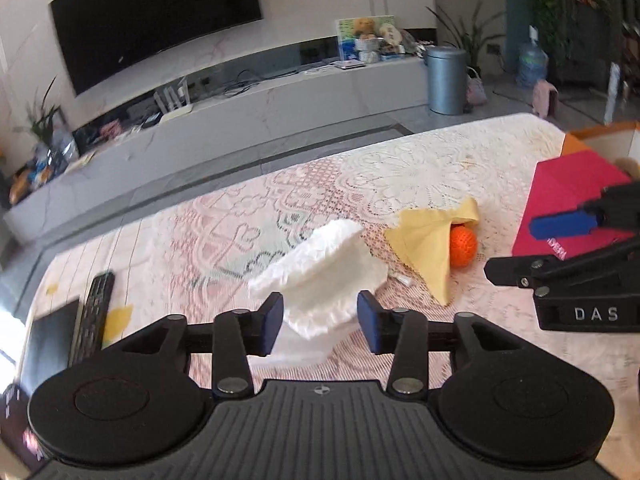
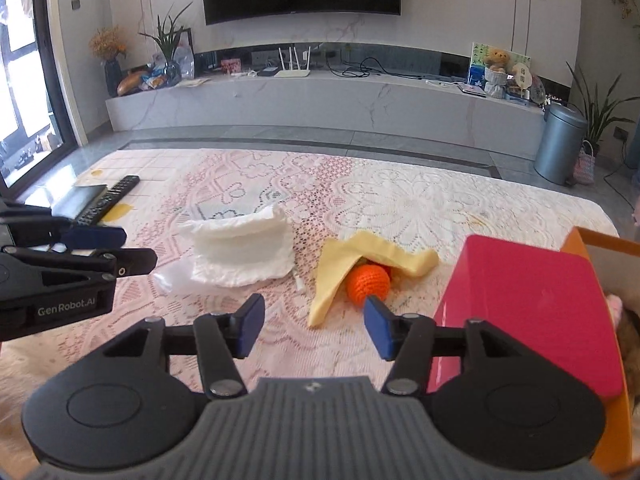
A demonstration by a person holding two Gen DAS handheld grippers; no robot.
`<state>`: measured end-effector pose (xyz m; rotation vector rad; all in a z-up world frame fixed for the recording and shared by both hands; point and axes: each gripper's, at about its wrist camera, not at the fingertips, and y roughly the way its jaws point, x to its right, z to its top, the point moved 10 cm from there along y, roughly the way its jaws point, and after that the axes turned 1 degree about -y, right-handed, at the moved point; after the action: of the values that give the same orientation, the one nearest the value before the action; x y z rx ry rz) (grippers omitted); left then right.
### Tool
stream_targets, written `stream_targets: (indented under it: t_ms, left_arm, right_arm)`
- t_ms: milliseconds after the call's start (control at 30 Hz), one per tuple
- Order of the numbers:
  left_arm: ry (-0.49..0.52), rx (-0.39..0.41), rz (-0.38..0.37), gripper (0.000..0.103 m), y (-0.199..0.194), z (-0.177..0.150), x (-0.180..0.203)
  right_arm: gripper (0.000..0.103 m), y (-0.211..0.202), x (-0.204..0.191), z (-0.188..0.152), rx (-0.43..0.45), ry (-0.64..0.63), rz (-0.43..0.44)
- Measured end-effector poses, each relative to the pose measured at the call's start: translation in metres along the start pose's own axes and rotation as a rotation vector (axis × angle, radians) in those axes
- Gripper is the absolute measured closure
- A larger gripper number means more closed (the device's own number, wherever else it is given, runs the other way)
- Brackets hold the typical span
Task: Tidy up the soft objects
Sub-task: 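Grasp the white cloth with the left tool while the right tool grasps the yellow cloth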
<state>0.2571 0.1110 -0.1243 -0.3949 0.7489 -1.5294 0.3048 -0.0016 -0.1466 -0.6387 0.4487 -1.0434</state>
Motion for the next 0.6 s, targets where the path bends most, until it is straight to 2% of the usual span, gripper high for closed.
stream_targets:
  t_ms: [300, 433, 533, 600]
  left_arm:
    - [0.258, -0.02, 0.054, 0.05, 0.072, 0.004, 0.005]
    - [0.277, -0.054, 0.033, 0.049, 0.097, -0.001, 0.004]
    - [0.265, -0.064, 0.032, 0.05, 0.107, -0.003, 0.003]
    - [0.241, -0.059, 0.034, 0.064, 0.109, -0.003, 0.0]
  right_arm:
    - [0.033, 0.067, 0.011, 0.023, -0.028, -0.086, -0.04]
    - [0.03, 0.093, 0.013, 0.027, -0.07, -0.107, -0.075]
    - [0.032, 0.108, 0.014, 0.022, -0.106, -0.101, -0.074]
    - [0.04, 0.113, 0.013, 0.021, -0.111, -0.119, -0.086]
